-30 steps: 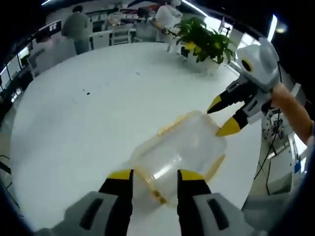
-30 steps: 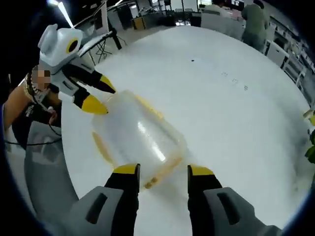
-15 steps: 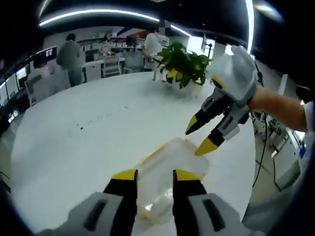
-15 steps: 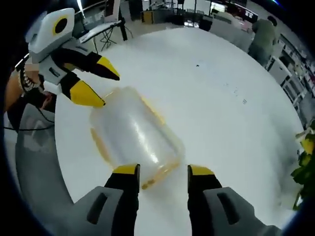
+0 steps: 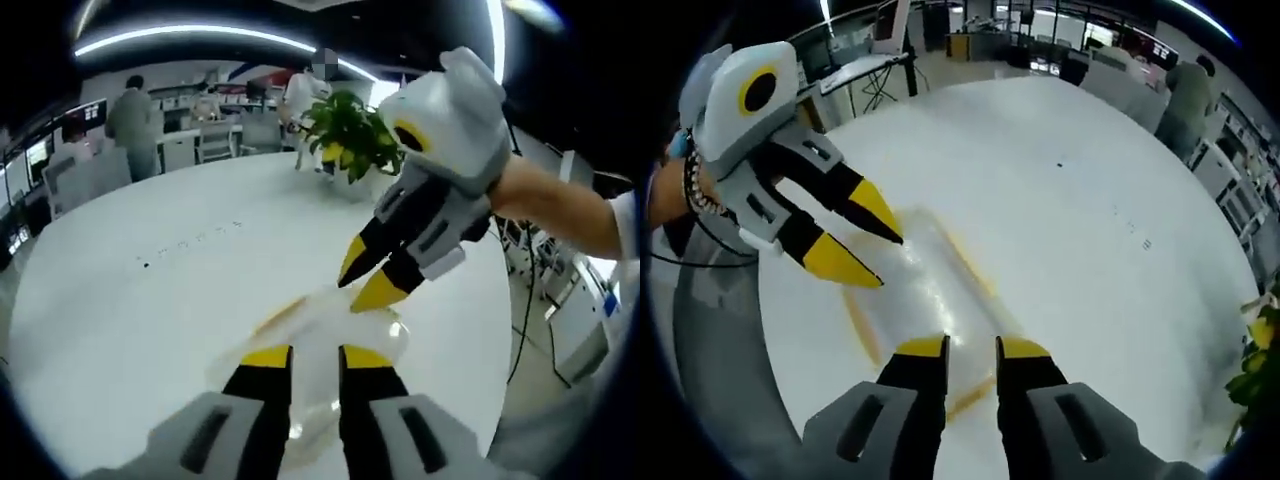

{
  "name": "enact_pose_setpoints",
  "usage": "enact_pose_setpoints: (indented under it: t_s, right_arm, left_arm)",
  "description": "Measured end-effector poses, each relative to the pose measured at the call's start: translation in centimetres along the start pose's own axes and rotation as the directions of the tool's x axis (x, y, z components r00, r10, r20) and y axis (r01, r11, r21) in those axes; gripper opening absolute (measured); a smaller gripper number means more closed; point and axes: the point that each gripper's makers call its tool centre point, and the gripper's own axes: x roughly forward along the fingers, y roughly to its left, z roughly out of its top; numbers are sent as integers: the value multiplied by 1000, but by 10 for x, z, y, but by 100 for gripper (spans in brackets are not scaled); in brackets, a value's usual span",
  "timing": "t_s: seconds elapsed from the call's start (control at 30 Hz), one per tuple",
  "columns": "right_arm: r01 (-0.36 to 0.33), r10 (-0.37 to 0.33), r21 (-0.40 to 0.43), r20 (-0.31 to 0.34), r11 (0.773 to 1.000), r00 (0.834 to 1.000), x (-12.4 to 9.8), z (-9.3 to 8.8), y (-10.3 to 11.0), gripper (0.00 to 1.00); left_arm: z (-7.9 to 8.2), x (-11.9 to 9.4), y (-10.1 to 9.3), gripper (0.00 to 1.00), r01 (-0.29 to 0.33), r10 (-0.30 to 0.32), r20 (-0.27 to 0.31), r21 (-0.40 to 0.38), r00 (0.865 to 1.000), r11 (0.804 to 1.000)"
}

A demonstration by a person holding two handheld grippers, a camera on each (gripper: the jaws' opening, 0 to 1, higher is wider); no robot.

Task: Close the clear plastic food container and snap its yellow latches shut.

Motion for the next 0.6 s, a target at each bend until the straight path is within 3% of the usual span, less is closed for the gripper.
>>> enact_pose_setpoints:
  t_s: [0.13,0.27,0.33,0.6]
  right_arm:
    - [-9,9,7,16,1000,1000,4,7,1,9]
    - [-25,25,-6,21,1000,999,9,12,6,0]
    - [-40,40,-12,32,999,999,12,15,10,0]
    - [-84,84,-25,26,996,996,25,21,24,0]
  left_arm:
    - [0,4,-2,5,8,-8,5,-1,1000,1000]
    - [0,9,-8,0,15,-15,7,5,1000,1000]
    - [-4,13,-18,0,66,-66,-4,-55,998,996]
    - [-15,21,-30,0,80,-81,-34,-13,996,997]
